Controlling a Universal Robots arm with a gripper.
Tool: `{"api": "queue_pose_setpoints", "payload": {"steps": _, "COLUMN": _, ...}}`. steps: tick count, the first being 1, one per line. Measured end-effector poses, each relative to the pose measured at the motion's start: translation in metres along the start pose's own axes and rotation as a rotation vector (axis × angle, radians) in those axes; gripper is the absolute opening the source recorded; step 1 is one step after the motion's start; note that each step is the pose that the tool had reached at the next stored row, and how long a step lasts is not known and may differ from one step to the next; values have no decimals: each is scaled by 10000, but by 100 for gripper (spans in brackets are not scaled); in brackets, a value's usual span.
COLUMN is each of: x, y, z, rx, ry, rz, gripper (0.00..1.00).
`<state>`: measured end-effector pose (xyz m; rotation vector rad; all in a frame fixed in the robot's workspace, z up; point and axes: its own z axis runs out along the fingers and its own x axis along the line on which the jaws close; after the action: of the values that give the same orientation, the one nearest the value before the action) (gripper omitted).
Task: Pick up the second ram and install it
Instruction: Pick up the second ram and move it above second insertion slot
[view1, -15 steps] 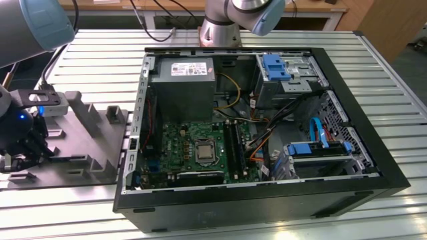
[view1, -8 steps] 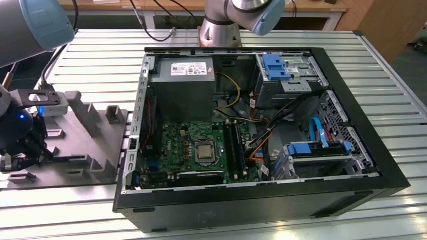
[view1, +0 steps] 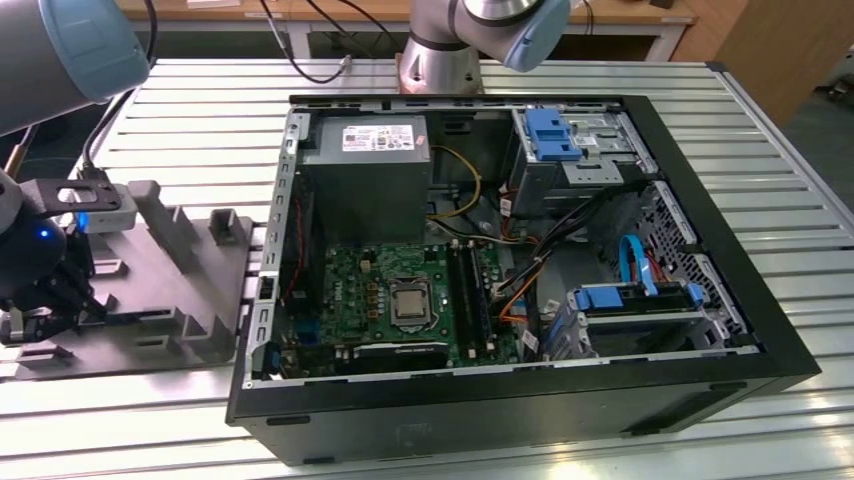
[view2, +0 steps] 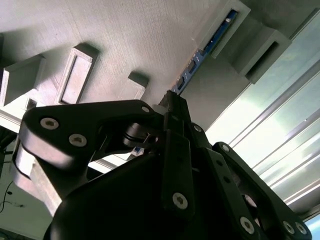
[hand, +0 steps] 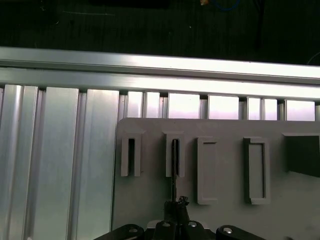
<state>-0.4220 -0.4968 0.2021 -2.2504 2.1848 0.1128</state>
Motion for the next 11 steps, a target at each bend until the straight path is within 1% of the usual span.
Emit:
{"api": "queue_pose_setpoints", "payload": {"steps": 9, "x": 0, "y": 1, "z": 0, "rx": 0, "ry": 0, "rz": 3, "gripper": 11}}
{"api": "queue_pose_setpoints", "payload": {"steps": 11, "x": 0, "y": 1, "z": 1, "rx": 10, "ry": -9, "rz": 201, "gripper": 11}}
